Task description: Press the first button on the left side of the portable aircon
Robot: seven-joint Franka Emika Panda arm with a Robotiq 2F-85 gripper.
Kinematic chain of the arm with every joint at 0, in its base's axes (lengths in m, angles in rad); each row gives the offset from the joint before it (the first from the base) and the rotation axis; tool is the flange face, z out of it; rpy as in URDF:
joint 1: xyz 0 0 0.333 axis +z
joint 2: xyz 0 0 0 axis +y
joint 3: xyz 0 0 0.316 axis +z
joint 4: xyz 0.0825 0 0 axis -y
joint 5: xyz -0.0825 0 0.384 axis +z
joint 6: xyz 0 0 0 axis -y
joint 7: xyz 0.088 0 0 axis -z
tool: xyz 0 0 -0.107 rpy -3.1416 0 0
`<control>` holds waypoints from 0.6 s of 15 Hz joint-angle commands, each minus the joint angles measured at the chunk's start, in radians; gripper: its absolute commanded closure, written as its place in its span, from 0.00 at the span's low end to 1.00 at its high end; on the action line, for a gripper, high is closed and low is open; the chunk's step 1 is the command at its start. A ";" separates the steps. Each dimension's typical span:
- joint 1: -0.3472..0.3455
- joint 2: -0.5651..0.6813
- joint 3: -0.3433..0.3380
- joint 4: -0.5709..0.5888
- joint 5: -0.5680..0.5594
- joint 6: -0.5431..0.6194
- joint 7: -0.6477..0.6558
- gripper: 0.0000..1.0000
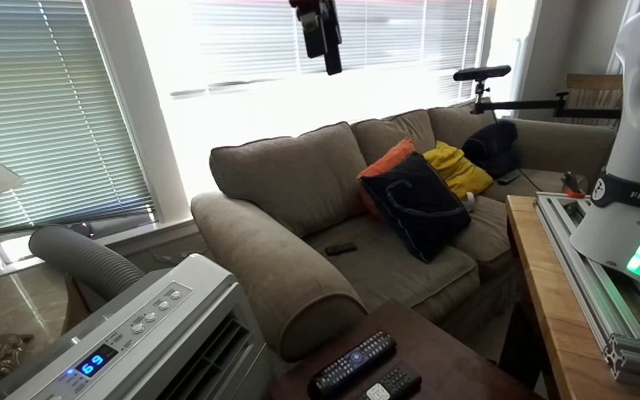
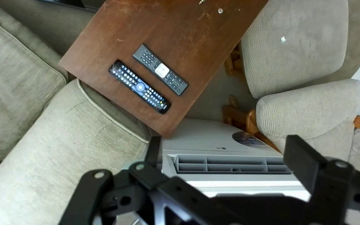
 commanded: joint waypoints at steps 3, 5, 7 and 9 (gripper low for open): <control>0.034 0.234 0.034 0.198 -0.047 0.099 -0.090 0.00; 0.054 0.301 0.049 0.244 -0.064 0.150 -0.118 0.00; 0.075 0.365 0.065 0.293 -0.087 0.188 -0.144 0.00; 0.100 0.435 0.081 0.342 -0.105 0.232 -0.163 0.00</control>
